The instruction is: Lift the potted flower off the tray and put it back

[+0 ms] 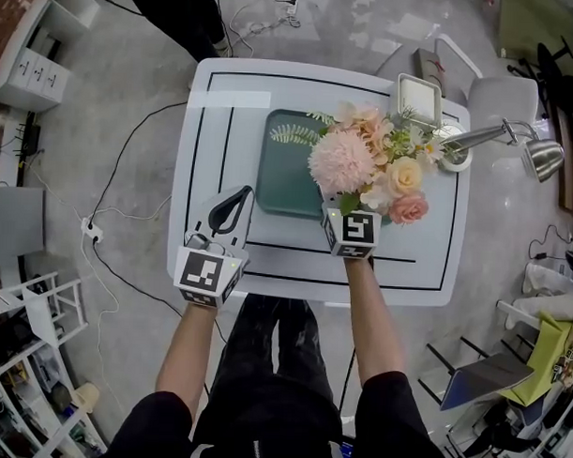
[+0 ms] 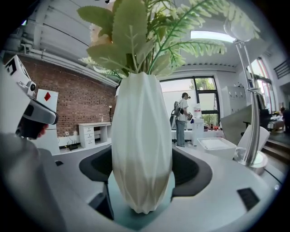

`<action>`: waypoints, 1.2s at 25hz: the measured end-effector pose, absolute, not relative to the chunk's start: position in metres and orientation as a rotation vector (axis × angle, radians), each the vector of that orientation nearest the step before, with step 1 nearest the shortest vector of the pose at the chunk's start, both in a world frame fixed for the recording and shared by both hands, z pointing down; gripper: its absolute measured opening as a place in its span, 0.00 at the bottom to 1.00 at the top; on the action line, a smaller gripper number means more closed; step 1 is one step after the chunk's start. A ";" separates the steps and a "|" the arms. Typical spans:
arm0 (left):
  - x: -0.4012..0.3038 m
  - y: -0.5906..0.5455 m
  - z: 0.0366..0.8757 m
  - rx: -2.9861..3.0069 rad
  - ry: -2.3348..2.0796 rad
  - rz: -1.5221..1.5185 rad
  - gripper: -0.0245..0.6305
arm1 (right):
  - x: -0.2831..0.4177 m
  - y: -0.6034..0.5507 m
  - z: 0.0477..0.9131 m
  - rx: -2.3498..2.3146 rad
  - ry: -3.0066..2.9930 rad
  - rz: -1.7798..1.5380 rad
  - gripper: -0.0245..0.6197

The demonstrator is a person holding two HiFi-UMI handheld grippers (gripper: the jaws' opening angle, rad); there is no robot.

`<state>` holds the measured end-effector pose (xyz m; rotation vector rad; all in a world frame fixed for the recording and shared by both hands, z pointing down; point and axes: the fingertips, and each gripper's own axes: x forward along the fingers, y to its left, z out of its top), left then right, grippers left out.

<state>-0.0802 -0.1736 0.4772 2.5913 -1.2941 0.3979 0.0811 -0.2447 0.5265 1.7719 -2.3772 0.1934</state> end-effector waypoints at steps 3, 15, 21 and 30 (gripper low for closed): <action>-0.080 -0.174 0.475 2.579 -1.298 0.409 0.04 | 0.081 -0.246 0.530 1.754 -2.365 0.228 0.62; -0.086 -0.165 0.467 2.579 -1.316 0.384 0.04 | 0.086 -0.227 0.541 1.774 -2.303 0.314 0.62; -0.077 -0.151 0.467 2.605 -1.270 0.387 0.04 | 0.095 -0.186 0.541 1.809 -2.218 0.337 0.62; -0.045 -0.122 0.452 2.649 -1.203 0.378 0.04 | 0.118 -0.106 0.477 1.812 -2.150 0.339 0.20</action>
